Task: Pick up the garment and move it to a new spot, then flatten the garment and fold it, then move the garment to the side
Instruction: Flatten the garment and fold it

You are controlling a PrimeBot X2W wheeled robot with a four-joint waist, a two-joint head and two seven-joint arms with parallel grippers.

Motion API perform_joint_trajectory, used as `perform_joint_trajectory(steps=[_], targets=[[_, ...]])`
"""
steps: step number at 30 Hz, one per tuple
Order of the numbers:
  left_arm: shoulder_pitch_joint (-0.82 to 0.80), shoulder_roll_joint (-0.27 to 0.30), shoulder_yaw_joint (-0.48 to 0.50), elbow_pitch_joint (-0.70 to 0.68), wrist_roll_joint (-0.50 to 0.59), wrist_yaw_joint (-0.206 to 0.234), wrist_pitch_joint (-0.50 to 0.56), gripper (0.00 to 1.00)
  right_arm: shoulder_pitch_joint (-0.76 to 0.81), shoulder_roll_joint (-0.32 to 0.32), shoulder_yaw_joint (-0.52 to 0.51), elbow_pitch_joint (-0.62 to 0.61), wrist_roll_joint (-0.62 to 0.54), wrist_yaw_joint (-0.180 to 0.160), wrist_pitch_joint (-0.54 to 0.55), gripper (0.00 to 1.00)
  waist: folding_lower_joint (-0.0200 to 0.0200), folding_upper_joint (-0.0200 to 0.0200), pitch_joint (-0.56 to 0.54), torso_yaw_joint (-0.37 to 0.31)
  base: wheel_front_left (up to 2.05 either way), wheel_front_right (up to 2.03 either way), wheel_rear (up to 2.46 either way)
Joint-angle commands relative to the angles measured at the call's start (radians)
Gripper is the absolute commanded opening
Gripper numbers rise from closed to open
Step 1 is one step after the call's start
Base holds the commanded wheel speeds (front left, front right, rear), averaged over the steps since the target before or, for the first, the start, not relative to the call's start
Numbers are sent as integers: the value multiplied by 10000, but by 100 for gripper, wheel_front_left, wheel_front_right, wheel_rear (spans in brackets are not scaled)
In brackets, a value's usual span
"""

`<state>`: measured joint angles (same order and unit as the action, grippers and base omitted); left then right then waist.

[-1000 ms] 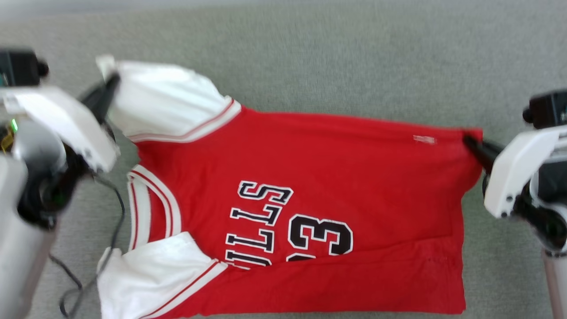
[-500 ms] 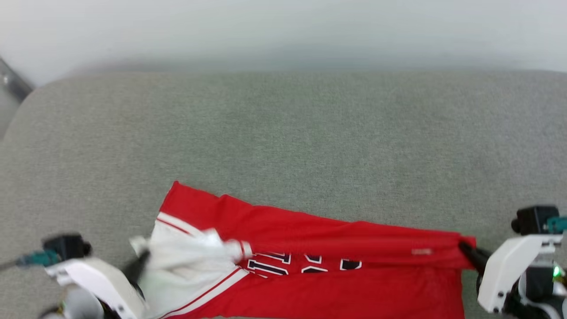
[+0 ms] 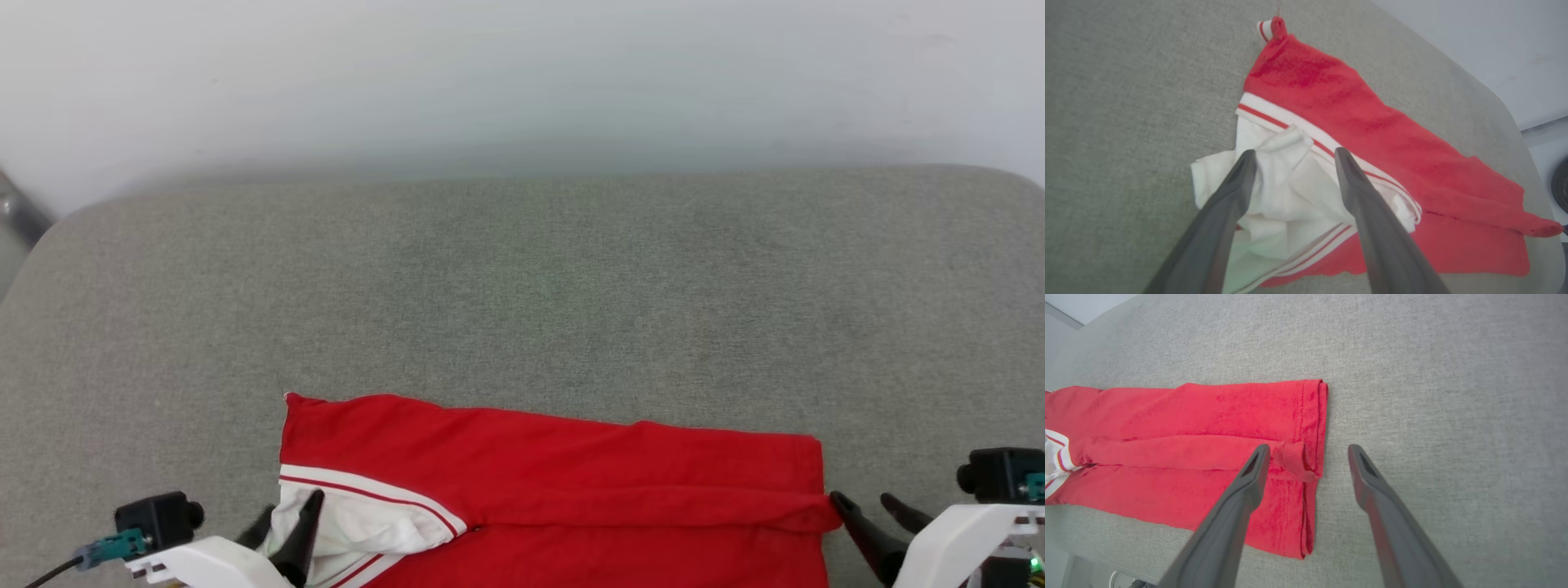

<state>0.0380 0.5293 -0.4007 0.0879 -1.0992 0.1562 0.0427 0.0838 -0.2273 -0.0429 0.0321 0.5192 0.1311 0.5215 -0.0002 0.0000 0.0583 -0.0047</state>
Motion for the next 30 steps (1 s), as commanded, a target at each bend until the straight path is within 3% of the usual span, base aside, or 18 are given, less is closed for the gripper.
perform_joint_trajectory(steps=[1,11,21,30], targets=[[-23,28,73,-76,160,68,-201,100,106,-71,-74,-136,44,-6,71,100,2,0,-99,-87,0,0,0],[-716,-100,67,-1217,1859,570,-2029,100,-407,-128,-1423,-619,-102,-6,2059,100,2,0,-324,198,0,0,0],[-1403,-486,-18,-1886,3973,1008,-3015,100,-771,292,-2114,-41,-283,-6,3693,100,2,0,225,1286,0,0,0],[-1775,-793,-149,-1840,4704,665,-3076,100,-908,755,-1660,1373,14,-8,3932,100,2,0,793,1748,0,0,0]])
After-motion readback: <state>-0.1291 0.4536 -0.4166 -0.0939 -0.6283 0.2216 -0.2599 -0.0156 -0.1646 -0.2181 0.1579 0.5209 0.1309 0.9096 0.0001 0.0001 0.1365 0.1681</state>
